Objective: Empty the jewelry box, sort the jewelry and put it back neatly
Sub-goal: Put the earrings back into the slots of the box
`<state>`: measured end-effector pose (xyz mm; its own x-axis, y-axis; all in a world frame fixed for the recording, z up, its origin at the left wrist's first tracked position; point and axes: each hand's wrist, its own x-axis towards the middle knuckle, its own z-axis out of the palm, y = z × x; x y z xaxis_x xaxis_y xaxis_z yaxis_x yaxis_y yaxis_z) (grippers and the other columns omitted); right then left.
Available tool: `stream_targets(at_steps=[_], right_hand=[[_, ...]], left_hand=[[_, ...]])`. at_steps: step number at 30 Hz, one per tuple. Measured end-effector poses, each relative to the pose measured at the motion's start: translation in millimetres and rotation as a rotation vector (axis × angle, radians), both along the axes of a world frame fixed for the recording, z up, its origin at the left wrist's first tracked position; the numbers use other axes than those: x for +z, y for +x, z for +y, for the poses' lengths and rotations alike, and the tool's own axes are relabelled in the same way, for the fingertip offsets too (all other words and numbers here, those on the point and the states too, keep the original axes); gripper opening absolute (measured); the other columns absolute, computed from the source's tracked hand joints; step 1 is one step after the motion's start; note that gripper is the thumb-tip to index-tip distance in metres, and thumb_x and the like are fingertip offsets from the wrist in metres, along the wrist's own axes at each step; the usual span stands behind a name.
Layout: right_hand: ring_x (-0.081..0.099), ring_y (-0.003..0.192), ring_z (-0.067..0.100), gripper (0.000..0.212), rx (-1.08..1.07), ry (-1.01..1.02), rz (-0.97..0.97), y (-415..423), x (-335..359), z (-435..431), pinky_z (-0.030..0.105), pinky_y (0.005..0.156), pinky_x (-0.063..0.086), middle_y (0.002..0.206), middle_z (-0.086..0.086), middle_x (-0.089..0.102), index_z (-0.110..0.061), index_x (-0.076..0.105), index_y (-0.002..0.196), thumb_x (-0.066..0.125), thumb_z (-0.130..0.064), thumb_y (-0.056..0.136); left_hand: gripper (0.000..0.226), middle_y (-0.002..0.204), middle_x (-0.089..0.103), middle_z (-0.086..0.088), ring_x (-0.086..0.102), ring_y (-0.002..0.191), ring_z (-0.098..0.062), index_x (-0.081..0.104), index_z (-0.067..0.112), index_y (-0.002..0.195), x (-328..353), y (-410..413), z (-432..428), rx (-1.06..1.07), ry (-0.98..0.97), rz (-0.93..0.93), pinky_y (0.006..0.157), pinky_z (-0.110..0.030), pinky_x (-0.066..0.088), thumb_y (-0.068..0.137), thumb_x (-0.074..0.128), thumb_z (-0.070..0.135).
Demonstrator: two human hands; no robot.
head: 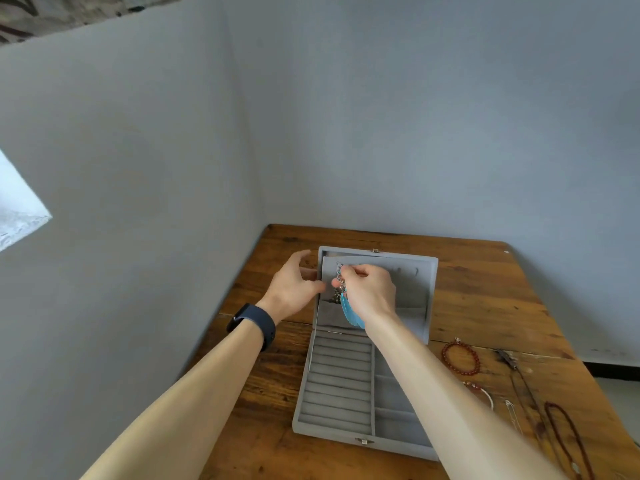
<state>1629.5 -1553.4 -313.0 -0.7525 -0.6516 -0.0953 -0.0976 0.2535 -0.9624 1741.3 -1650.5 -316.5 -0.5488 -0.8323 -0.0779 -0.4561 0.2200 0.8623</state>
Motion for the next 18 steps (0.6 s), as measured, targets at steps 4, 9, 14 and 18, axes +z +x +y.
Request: stream_targets(at_steps=[4, 9, 14, 18], right_hand=[[0.065, 0.074, 0.005, 0.021, -0.049, 0.051, 0.000, 4.0, 2.2, -3.4, 0.022, 0.059, 0.048, 0.071, -0.014, 0.072, -0.021, 0.072, 0.087, 0.057, -0.032, 0.096], [0.065, 0.070, 0.003, 0.019, -0.077, 0.075, 0.002, 8.2, -0.7, -2.3, 0.020, 0.055, 0.047, 0.066, -0.017, 0.068, -0.020, 0.072, 0.090, 0.058, -0.032, 0.097], [0.065, 0.056, 0.003, 0.018, -0.045, 0.023, 0.014, 16.4, -12.0, 2.4, 0.023, 0.059, 0.053, 0.070, -0.012, 0.072, -0.021, 0.068, 0.099, 0.056, -0.035, 0.099], [0.061, 0.052, 0.004, 0.021, 0.067, -0.095, -0.276, 12.4, -21.2, 13.0, 0.023, 0.057, 0.051, 0.081, -0.003, 0.075, -0.020, 0.061, 0.104, 0.063, -0.039, 0.095]], left_hand=[[0.080, 0.127, 0.064, -0.003, 0.060, 0.106, -0.015, 0.034, 0.025, 0.149, -4.8, 4.4, 0.4, -0.004, -0.079, 0.039, 0.079, -0.022, 0.045, 0.083, 0.078, 0.021], [0.075, 0.121, 0.066, 0.000, 0.061, 0.103, -0.011, 0.038, 0.025, 0.146, -5.4, 7.9, 2.5, 0.014, -0.114, 0.061, 0.073, -0.014, 0.046, 0.084, 0.079, 0.023], [0.071, 0.122, 0.067, -0.001, 0.059, 0.102, -0.009, 0.041, 0.025, 0.144, -4.8, 9.0, 3.9, 0.023, -0.127, 0.071, 0.080, -0.020, 0.046, 0.084, 0.078, 0.022], [0.069, 0.129, 0.064, -0.002, 0.056, 0.101, -0.006, 0.040, 0.023, 0.145, -6.1, 10.3, 7.0, 0.001, -0.116, 0.059, 0.075, -0.012, 0.042, 0.087, 0.075, 0.024]])
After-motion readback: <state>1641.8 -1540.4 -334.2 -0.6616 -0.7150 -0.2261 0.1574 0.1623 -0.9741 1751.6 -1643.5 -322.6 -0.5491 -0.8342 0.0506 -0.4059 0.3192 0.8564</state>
